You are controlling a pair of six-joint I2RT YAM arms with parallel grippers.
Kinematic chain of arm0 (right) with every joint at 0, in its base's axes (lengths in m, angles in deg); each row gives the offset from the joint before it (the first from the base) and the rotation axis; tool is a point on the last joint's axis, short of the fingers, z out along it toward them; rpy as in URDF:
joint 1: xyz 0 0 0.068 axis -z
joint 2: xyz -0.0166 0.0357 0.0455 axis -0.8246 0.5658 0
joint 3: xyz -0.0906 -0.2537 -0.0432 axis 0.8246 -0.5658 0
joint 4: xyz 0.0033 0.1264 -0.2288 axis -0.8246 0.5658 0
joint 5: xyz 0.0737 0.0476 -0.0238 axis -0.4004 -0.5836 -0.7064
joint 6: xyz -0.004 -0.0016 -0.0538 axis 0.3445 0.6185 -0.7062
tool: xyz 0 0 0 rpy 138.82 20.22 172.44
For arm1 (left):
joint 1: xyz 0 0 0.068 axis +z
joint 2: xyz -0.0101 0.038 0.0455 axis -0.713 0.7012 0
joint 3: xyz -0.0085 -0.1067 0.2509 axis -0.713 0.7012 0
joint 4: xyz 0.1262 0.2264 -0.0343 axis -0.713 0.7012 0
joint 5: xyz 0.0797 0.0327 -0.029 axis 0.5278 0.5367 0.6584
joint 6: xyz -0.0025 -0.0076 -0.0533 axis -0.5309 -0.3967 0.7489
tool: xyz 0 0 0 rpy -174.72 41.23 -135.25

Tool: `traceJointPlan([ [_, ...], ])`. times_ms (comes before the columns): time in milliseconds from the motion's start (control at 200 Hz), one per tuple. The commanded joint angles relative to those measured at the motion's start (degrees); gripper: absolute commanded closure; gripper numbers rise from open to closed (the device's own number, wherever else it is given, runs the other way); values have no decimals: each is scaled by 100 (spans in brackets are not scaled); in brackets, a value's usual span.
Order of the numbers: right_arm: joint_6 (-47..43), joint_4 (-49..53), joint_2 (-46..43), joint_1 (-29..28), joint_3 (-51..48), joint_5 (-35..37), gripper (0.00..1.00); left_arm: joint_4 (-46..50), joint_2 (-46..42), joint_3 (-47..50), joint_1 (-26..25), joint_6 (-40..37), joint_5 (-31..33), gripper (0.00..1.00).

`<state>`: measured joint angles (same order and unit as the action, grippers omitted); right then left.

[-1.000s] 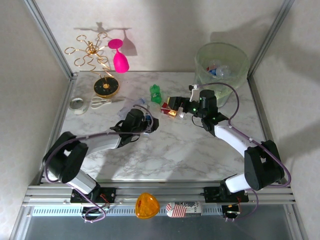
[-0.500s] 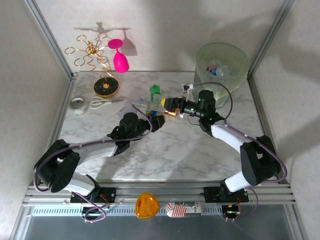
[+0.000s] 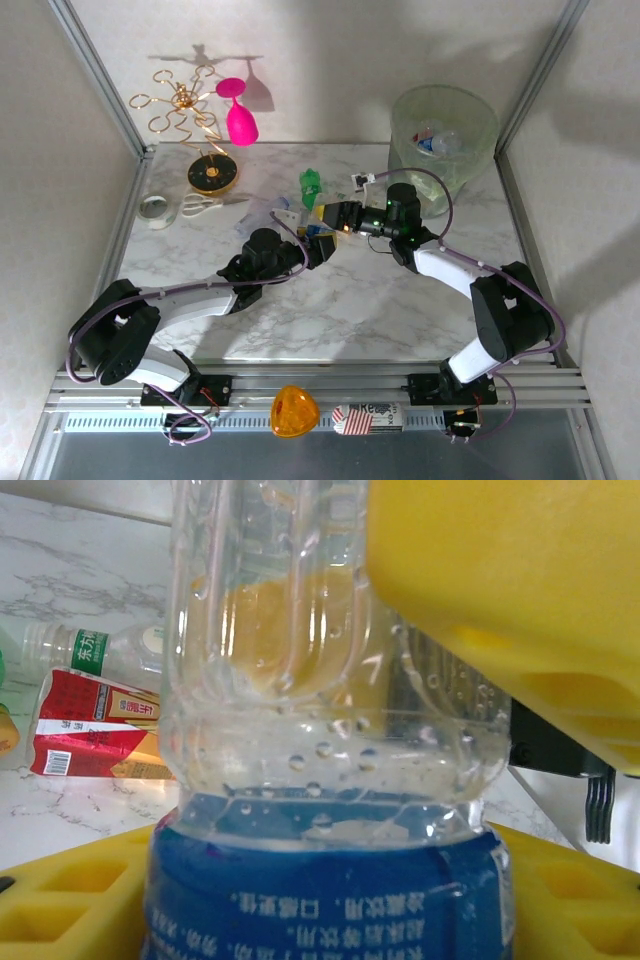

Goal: Put the plastic bottles in the bin

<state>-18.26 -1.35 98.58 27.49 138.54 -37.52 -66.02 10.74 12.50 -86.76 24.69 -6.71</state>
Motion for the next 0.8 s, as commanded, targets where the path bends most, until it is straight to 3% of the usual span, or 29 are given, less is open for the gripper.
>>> traceJointPlan([
  [0,-11,-128,92,-34,91,-72,38,-107,-78,-155,-73,-139,-52,43],
  [200,-165,105,40,-34,130,145,43,-92,-214,-79,-82,-179,148,20],
  [416,-770,1179,-56,-19,547,935,44,-121,-726,220,-76,-396,830,9],
  [476,-961,1526,-74,5,734,1276,44,-141,-912,353,-58,-408,1137,1],
  [631,-1280,1890,-123,199,1258,1603,44,-96,-1259,582,209,-260,1651,0],
  [791,-1735,2155,-181,512,2020,2113,46,16,-1364,829,882,433,1911,0],
])
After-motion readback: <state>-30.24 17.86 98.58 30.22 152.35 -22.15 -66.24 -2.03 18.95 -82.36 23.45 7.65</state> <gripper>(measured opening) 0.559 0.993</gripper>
